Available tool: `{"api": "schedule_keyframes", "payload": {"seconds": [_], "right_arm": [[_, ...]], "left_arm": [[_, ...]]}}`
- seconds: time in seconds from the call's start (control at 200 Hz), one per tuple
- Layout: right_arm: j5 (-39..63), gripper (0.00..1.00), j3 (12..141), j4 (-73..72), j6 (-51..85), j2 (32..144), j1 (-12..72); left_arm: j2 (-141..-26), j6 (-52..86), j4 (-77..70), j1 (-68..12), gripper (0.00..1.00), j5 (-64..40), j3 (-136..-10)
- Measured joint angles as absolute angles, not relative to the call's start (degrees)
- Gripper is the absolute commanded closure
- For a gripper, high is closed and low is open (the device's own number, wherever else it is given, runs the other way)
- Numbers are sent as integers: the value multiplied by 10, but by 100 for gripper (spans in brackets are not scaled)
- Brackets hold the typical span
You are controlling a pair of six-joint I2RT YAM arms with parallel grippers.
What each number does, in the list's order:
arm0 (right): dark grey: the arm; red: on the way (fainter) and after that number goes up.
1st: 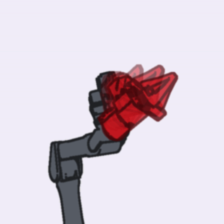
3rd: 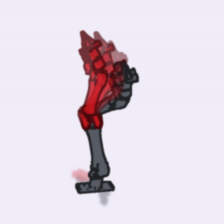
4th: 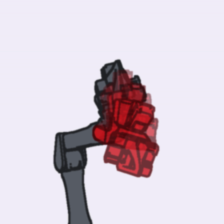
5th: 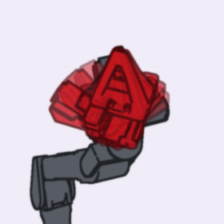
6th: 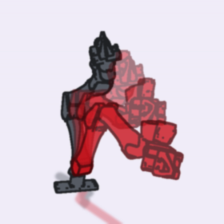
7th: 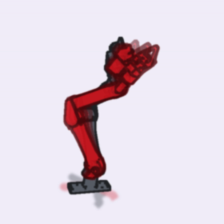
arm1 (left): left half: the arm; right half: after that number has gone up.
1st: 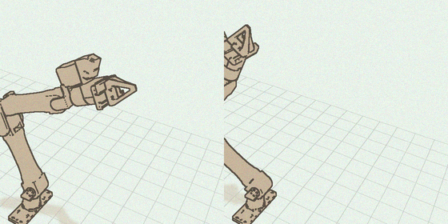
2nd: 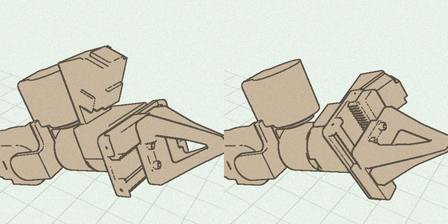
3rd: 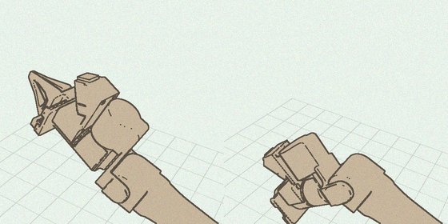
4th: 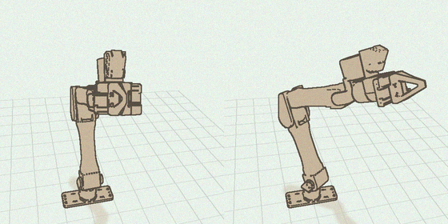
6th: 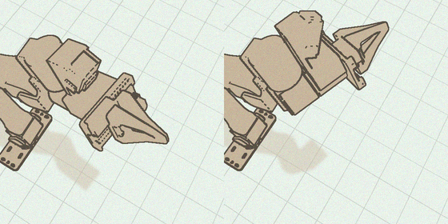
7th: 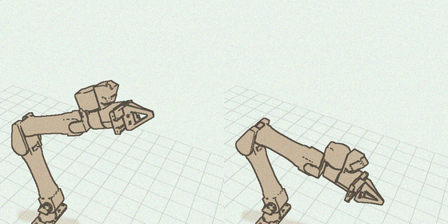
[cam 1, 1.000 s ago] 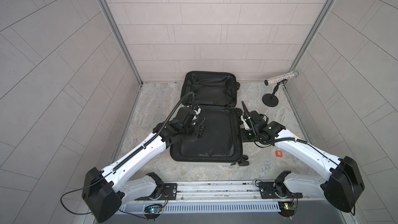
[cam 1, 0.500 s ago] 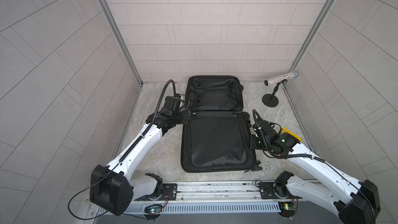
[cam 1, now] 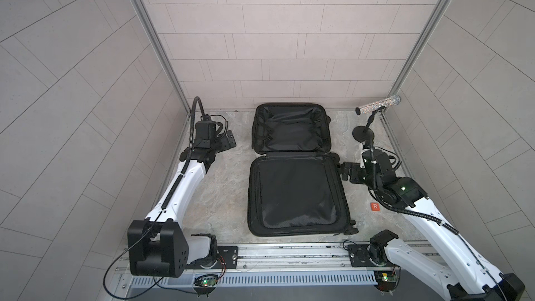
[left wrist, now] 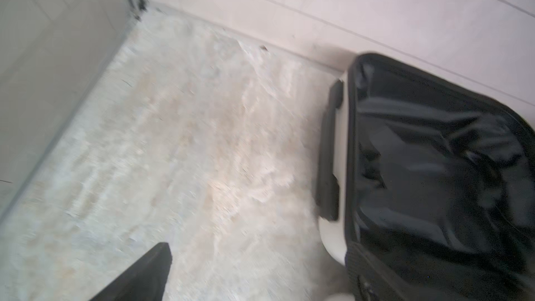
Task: Open the suitcase zippers
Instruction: Reset both arms
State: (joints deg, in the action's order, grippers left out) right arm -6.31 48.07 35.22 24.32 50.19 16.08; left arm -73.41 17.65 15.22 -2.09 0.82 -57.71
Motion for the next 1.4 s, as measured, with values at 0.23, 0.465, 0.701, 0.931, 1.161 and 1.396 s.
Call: {"api": "schedule_keyframes", "payload": {"seconds": [0.23,0.465,0.701,0.931,1.161,1.396], "right_arm": [[-53,1,338,70,112,555,5],[-18,0,232,-166,74,649,-96],[12,0,186,-311,77,698,-97],[46,0,138,-514,102,814,-97],[55,0,145,-585,93,853,-69],[-30,0,186,-548,54,884,7]], "left_arm": [[-745,103,-106,-14,0,129,-376],[-778,60,-258,-14,0,157,-266],[-874,24,-465,-32,0,138,-209],[-896,34,-479,-41,0,214,-217],[-902,34,-524,-41,0,236,-217],[-905,30,-533,-42,0,234,-217]]}}
